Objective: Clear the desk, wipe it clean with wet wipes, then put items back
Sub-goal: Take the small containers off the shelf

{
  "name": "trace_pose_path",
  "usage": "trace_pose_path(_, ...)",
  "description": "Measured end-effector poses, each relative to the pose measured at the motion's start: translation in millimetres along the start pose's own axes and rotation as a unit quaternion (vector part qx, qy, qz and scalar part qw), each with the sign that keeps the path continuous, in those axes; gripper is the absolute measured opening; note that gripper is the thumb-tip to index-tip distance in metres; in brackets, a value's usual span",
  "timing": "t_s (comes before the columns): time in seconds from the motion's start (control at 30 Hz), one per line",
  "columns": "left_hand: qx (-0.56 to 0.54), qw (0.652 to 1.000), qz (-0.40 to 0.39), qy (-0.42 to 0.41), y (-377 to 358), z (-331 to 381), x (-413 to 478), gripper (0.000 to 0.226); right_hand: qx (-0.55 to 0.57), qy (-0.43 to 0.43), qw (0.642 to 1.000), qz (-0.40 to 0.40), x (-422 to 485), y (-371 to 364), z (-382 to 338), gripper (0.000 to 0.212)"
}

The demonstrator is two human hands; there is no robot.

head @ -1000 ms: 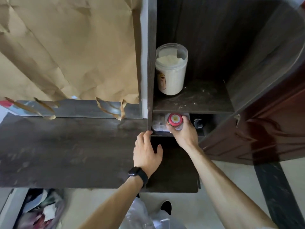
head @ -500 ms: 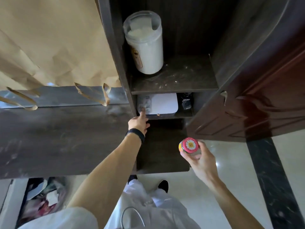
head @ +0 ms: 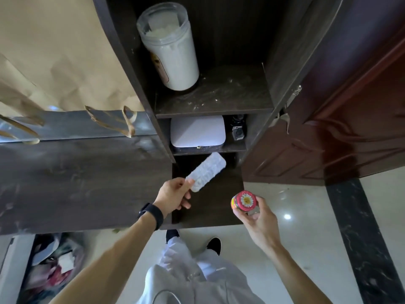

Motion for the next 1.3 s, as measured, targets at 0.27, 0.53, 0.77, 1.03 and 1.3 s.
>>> trace_pose_path(0.27,0.124,0.989,-0.036,0.071,-48,-57,62,0.03,-0.084,-0.012,0.996,-0.038,21,-50,57,0.08)
trace_pose_path(0.53,0.103,0.981,-0.046,0.16,-69,-105,127,0.028,-0.092,-0.001,0.992,-0.087,66,-111,72,0.075)
trace_pose_path(0.77,0.111,0.977,-0.041,0.178,-58,-127,156,0.028,-0.063,0.007,0.993,-0.096,91,-147,72,0.067)
trace_pose_path(1.03,0.244,0.963,0.002,0.116,-65,-141,183,0.042,-0.091,0.034,0.991,-0.088,103,-167,81,0.074)
trace_pose_path(1.3,0.372,0.926,-0.022,0.067,-64,-147,188,0.046,-0.097,0.056,0.99,-0.081,106,-175,80,0.074)
Point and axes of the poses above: each hand's wrist, its own x-axis towards the middle knuckle, its own y-axis out of the back of the hand, z = x × y, the point moved 2 cm from there along x, towards the middle knuckle, and after that the axes turned 11 degrees about -y, right-handed, at the moved point
